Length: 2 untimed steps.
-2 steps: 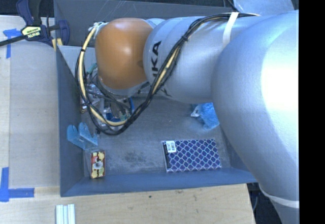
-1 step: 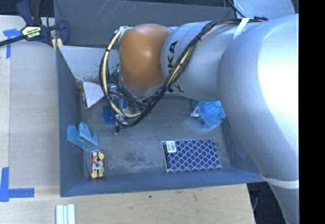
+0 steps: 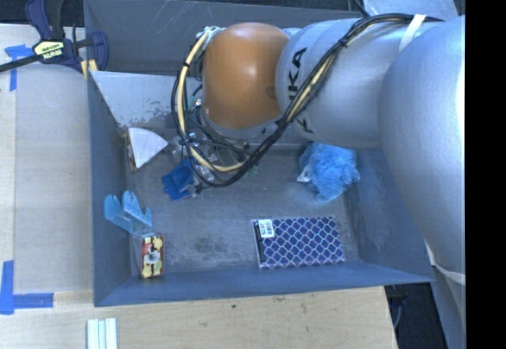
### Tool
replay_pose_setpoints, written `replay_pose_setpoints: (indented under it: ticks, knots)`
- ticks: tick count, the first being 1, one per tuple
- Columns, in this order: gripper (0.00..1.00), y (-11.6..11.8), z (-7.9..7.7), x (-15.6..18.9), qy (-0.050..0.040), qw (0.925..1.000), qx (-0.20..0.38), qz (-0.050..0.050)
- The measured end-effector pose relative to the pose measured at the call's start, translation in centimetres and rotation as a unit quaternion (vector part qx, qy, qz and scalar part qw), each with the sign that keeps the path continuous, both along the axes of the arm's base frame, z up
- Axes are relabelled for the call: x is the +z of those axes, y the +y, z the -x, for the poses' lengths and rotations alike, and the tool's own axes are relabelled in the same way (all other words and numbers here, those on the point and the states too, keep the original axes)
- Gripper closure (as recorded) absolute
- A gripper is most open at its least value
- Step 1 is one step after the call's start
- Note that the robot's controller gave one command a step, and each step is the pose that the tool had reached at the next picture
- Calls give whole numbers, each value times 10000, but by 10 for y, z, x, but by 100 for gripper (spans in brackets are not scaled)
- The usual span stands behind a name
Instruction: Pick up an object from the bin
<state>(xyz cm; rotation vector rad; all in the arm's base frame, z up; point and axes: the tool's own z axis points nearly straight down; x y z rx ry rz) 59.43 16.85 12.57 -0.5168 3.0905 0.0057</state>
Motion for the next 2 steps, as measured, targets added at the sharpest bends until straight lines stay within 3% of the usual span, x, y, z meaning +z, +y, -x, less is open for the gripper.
replay_pose_setpoints:
  ticks: [1,2]
  knots:
    - [100,0,0,0,1,10000,-1,0]
    - [100,5,-2,105,12,10000,8,4]
